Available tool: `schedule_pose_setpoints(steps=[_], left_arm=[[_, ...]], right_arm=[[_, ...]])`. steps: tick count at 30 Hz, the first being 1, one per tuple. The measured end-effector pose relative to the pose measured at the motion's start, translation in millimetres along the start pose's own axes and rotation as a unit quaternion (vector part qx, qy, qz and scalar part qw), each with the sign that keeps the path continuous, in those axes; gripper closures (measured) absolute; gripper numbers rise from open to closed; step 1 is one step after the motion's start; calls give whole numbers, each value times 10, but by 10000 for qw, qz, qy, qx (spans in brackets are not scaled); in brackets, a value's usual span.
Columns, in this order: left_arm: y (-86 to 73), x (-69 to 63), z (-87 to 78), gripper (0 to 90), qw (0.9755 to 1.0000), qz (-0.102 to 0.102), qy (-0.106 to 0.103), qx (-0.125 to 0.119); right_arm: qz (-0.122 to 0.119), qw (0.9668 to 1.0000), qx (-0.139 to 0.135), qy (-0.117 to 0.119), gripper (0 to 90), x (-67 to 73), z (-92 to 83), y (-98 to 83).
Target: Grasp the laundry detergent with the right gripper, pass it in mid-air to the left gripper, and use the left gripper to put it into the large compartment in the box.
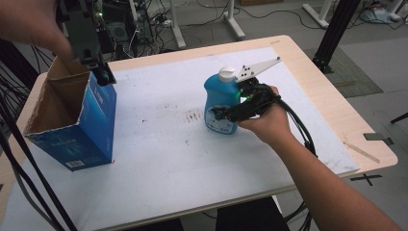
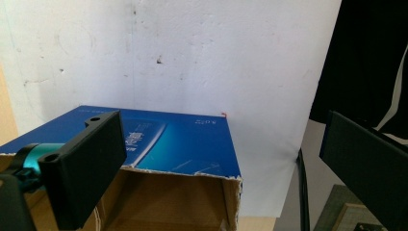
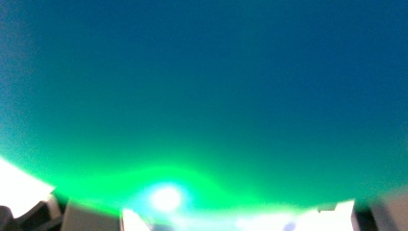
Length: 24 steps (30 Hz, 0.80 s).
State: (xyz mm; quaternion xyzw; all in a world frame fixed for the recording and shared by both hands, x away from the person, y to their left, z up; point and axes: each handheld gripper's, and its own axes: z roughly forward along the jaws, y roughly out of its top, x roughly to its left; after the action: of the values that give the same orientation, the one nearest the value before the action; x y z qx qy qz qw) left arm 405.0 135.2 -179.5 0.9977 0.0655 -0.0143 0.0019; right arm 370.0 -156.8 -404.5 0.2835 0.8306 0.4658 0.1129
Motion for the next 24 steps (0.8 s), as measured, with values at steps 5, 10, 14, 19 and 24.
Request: schedule_pose_setpoints(steps=[5,10,14,19,24], left_arm=[[-6,1,4,23,10000,-18,3,4],[-4,4,9,23,10000,-22,3,-1],[3,-3,8,23,10000,-37,8,-6],[12,-17,9,23,10000,-38,24,-6],[22,-48,-1,23,10000,17,47,-19]], right_arm=[[-19,10000,-6,-15,359,9,11,-9],[-33,10000,-46,-16,400,15,12,-25],[-111,9999,-84,-44,430,35,13,-35],[-240,9995,-156,-105,452,52,4,-49],[-338,9993,-123,-77,462,78,-6,-34]])
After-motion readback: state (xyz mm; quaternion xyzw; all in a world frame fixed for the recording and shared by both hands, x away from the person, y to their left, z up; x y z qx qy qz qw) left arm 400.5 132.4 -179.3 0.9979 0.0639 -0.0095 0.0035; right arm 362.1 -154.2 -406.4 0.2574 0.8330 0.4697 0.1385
